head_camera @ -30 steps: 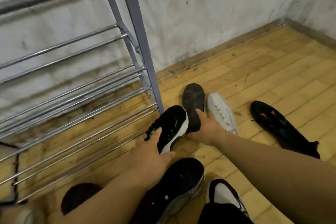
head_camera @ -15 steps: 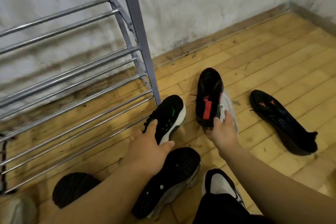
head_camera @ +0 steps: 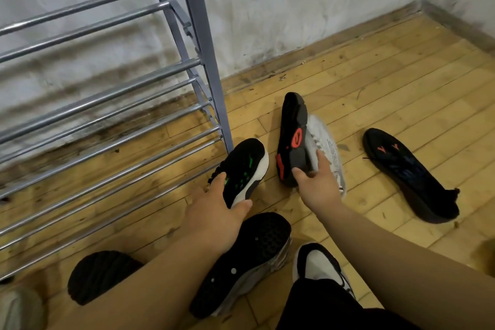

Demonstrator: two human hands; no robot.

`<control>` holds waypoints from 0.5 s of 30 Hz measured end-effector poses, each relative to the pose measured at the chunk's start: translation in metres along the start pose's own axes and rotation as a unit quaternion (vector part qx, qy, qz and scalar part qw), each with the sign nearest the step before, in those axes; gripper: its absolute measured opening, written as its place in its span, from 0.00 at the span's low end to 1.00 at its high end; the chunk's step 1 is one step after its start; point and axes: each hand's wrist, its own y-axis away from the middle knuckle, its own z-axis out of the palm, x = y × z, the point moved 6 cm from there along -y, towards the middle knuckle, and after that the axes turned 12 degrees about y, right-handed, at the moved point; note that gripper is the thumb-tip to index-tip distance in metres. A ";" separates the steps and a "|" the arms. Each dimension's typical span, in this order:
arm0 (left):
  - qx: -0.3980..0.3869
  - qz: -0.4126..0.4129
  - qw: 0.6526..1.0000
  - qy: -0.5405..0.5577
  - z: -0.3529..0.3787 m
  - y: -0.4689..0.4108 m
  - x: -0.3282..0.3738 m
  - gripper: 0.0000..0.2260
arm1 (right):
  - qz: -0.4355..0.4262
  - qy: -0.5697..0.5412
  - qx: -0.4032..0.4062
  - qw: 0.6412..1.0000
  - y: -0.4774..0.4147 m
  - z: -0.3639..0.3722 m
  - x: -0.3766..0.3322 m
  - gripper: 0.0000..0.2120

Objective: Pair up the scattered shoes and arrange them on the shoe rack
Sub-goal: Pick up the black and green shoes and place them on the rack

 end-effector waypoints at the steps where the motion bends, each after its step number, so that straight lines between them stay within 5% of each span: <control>1: 0.002 0.001 1.000 0.000 0.002 0.000 0.000 0.37 | -0.016 0.011 -0.012 1.000 0.001 0.002 -0.004 0.39; 9: 0.019 -0.002 1.000 -0.004 0.009 -0.002 -0.003 0.37 | -0.060 0.060 -0.034 0.996 -0.001 0.003 -0.015 0.41; 15: 0.026 0.009 1.000 0.004 0.015 -0.002 0.002 0.35 | -0.062 -0.062 -0.019 0.996 0.008 -0.007 -0.010 0.40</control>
